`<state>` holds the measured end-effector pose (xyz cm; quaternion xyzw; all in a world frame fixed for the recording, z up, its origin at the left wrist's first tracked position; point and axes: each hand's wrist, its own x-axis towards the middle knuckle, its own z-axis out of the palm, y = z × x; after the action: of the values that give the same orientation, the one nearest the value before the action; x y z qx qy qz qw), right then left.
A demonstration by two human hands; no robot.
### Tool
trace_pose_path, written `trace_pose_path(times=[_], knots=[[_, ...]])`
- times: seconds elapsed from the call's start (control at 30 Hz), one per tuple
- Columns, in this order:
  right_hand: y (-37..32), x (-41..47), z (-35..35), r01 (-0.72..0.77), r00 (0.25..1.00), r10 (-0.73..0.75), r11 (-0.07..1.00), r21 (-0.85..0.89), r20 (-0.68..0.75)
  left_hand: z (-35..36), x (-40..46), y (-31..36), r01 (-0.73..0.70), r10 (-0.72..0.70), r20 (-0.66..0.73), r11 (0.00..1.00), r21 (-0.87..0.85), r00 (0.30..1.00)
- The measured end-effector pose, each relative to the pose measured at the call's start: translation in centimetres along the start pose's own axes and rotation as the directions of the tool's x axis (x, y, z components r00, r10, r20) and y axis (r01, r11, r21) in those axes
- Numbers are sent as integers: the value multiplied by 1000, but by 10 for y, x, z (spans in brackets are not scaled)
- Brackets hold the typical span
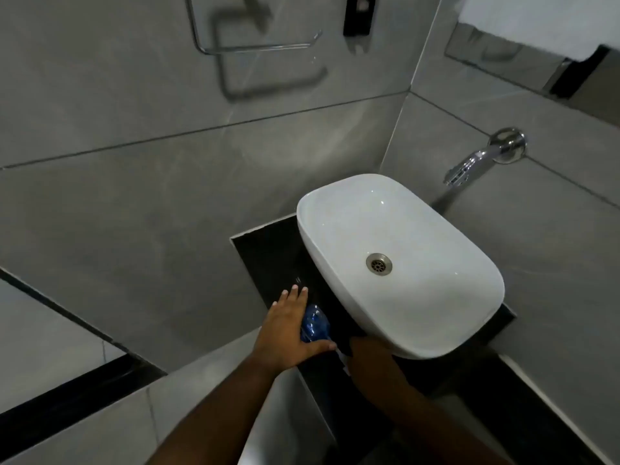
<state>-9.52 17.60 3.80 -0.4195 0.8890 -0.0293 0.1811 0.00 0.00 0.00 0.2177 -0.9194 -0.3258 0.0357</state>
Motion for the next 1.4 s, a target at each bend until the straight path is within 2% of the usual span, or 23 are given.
trace_pose_path(times=[0.07,0.2,0.37,0.53,0.7,0.83,0.97,1.03,1.17,1.4], knots=[[1,-1,6,-105,992,98,989,100,77,1,2,2,-15,15,-20,1000,-16,1000],[6,-7,17,-142,981,145,989,-34,125,2,4,3,-19,18,-50,1000,-22,999],[10,-9,22,-73,988,88,990,-123,124,1,6,4,-6,5,-27,1000,-29,1000],[5,-11,19,-125,992,126,991,-41,24,3,2,6,30,-32,-22,997,-78,999],[0,-17,16,-185,974,207,960,209,-90,4,1,6,38,-40,-25,994,-101,999],[-2,-25,1,-109,949,223,895,433,-223,4,1,7,34,-37,-31,996,-88,999],[-7,-29,-21,-14,925,220,835,550,-309,0,2,7,4,-4,-33,1000,4,999],[-8,-30,-38,38,914,187,844,535,-361,-1,2,4,-14,17,-45,998,65,999],[-3,-26,-86,166,888,25,914,371,-460,3,1,0,-17,23,-61,995,95,998],[-15,-7,-140,248,929,-146,927,280,-339,8,1,-6,-19,20,-48,999,30,999]])
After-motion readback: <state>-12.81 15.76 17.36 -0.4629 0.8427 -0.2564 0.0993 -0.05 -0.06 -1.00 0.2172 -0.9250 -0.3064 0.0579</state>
